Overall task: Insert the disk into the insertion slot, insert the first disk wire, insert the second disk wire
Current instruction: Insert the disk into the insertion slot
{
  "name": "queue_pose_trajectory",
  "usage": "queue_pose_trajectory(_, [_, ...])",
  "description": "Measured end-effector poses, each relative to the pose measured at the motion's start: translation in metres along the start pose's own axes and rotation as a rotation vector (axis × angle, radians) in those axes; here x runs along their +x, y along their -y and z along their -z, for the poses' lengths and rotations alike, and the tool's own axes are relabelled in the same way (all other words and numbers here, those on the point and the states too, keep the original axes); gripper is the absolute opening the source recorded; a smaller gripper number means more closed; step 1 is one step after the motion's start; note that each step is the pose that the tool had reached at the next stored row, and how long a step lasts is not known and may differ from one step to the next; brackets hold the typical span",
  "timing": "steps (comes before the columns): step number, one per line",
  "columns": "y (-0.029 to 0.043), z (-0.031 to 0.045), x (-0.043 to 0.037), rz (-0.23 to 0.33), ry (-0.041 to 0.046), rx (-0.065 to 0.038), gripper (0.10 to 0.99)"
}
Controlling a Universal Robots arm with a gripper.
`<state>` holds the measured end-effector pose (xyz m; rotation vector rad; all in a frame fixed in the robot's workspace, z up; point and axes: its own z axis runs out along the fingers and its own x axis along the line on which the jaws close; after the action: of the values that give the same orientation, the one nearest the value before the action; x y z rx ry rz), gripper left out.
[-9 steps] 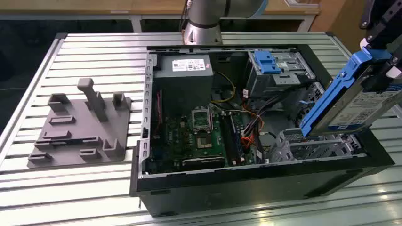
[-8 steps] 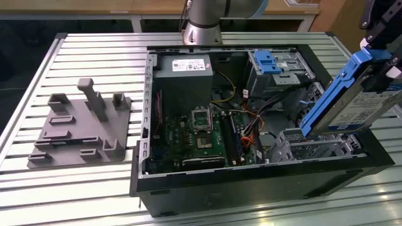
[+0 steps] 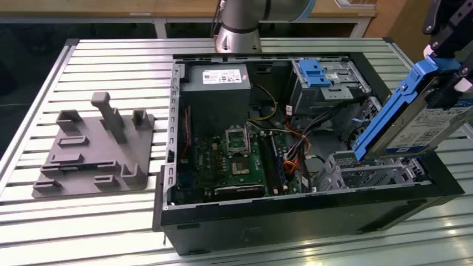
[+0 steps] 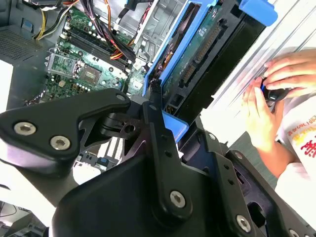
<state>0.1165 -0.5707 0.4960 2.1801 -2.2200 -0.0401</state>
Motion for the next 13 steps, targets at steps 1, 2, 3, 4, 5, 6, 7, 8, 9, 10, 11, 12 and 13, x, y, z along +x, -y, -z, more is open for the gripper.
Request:
queue_pose_trajectory(1, [0.0,0.0,0.0,0.0,0.0,0.0,0.365])
queue_pose_trajectory(2, [0.0,0.0,0.0,0.0,0.0,0.0,0.365])
queue_pose_trajectory(3, [0.0,0.0,0.0,0.0,0.0,0.0,0.365])
queue_pose_trajectory(4, [0.0,0.0,0.0,0.0,0.0001,0.0,0.365])
queue_pose_trajectory(5, [0.0,0.0001,0.0,0.0,0.0023,0.0,0.365])
queue_pose_trajectory(6, [0.0,0.0,0.0,0.0,0.0083,0.0,0.365])
queue_pose_trajectory(7, [0.0,0.0,0.0,0.001,0.0145,0.0,0.365])
queue_pose_trajectory(8, [0.0,0.0,0.0,0.001,0.0211,0.0,0.365])
queue_pose_trajectory(9, [0.0,0.0,0.0,0.001,0.0281,-0.001,0.365])
queue_pose_trajectory(10, [0.0,0.0,0.0,0.001,0.0351,-0.001,0.365])
queue_pose_trajectory(11, [0.0,0.0,0.0,0.002,0.0433,-0.001,0.365])
queue_pose_trajectory(12, [0.0,0.0,0.0,0.002,0.0505,-0.001,0.365])
queue_pose_trajectory(13, [0.0,0.0,0.0,0.002,0.0543,-0.001,0.365])
